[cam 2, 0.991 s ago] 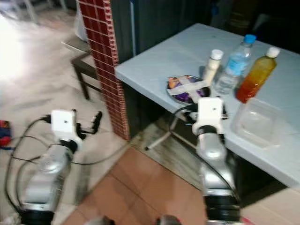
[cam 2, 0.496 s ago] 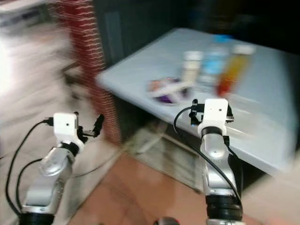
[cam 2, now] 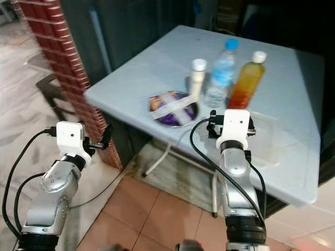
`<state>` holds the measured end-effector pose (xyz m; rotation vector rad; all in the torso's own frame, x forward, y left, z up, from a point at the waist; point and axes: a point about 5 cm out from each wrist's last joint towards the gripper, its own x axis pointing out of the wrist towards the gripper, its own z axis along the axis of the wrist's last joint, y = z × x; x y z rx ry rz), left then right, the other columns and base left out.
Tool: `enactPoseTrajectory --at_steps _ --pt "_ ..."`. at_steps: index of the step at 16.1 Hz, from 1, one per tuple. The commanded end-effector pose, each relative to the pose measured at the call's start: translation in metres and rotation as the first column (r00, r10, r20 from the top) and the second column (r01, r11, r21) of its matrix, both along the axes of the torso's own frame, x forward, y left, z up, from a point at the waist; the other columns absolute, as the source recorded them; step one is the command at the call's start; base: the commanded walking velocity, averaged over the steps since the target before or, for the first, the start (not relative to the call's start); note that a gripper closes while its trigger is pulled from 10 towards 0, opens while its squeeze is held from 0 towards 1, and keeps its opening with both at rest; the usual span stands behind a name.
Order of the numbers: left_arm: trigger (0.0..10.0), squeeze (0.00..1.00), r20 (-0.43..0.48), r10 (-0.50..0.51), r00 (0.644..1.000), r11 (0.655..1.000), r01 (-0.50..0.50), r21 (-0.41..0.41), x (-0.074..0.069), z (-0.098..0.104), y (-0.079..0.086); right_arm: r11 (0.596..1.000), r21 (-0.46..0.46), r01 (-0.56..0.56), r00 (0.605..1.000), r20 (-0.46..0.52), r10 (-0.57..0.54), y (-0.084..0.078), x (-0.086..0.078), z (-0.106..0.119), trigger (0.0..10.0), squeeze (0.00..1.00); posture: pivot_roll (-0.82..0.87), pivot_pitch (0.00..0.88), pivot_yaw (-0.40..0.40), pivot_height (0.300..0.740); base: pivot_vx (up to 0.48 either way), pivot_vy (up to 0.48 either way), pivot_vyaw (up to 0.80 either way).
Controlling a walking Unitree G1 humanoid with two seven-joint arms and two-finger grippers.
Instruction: Restocking fridge
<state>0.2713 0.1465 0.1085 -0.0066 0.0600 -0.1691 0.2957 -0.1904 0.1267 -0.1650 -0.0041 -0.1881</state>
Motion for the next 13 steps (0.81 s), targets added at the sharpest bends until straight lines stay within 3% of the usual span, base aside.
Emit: enactPoseTrajectory --at_steps 1,6,8,13 --pt "10.0 0.00 0.003 -0.016 1.000 1.000 0.016 0.002 0.000 0.001 -0.005 1.000 0.001 0.006 1.000 -0.009 -0.006 -0.002 -0.001 -0.001 10.0 0.00 -0.03 0.000 0.030 0.740 0.349 0.000 0.00" --pt "10.0 0.00 0.000 -0.004 1.000 1.000 0.004 -0.004 0.000 0.001 -0.005 0.999 0.029 -0.040 0.999 -0.029 0.041 0.003 -0.001 -0.005 10.0 0.00 -0.03 0.000 0.030 0.740 0.065 0.000 0.00" --pt "10.0 0.00 -0.004 0.003 1.000 1.000 -0.003 -0.003 0.000 0.000 -0.004 0.992 0.066 -0.105 0.993 -0.054 0.109 0.011 0.000 -0.009 10.0 0.00 -0.03 0.000 0.031 0.740 0.000 0.000 0.00" --pt "10.0 0.00 -0.008 0.012 1.000 1.000 -0.012 0.011 -0.003 0.001 -0.001 0.981 0.133 -0.139 0.983 -0.099 0.153 0.016 0.009 -0.010 10.0 0.00 -0.01 0.000 0.035 0.740 0.000 0.000 0.00"
